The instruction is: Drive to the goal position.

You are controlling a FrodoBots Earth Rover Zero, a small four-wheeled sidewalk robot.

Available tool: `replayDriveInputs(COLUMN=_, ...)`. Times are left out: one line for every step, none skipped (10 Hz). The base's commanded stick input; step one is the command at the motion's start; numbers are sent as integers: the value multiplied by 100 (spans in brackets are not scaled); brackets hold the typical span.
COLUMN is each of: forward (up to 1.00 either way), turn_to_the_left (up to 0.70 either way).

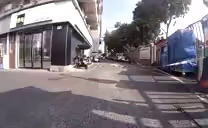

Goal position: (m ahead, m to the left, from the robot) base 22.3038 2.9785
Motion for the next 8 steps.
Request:
replayDriveInputs(forward=45, turn_to_the_left=0)
replayDriveInputs(forward=45, turn_to_the_left=0)
replayDriveInputs(forward=45, turn_to_the_left=0)
replayDriveInputs(forward=45, turn_to_the_left=0)
replayDriveInputs(forward=45, turn_to_the_left=0)
replayDriveInputs(forward=45, turn_to_the_left=0)
replayDriveInputs(forward=45, turn_to_the_left=0)
replayDriveInputs(forward=45, turn_to_the_left=0)
